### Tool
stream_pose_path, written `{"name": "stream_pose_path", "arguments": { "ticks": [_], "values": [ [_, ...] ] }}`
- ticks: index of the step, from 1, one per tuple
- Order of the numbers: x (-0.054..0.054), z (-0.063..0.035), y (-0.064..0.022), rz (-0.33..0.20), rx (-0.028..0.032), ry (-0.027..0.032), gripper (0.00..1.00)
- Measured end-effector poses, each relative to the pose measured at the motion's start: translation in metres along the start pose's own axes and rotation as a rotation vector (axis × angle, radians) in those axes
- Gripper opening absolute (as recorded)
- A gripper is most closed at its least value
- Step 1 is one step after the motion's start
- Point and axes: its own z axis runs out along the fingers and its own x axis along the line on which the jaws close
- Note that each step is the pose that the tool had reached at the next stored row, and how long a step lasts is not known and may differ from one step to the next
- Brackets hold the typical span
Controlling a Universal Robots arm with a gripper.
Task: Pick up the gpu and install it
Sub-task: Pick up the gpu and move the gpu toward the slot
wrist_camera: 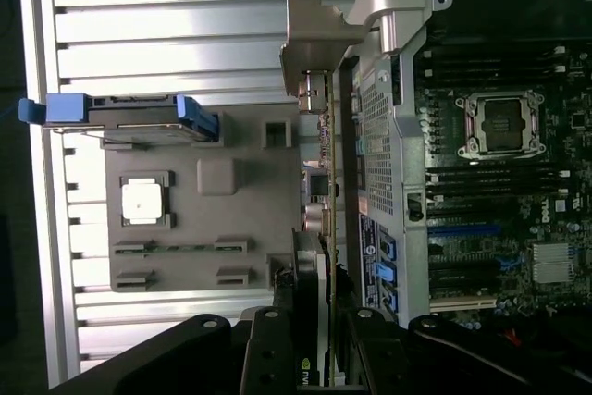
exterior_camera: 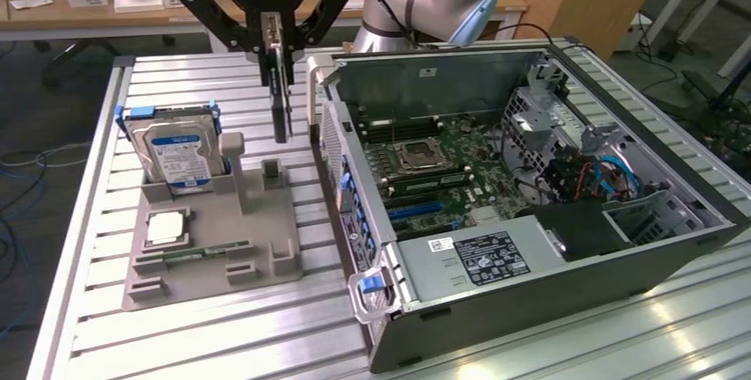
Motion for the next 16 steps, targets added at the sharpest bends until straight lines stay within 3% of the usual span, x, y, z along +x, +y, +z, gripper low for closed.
{"name": "stream_pose_path", "arguments": {
  "ticks": [16],
  "values": [
    [-0.0005, -0.0029, 0.0002, 0.000, -0.0001, -0.0001, 0.27]
  ]
}}
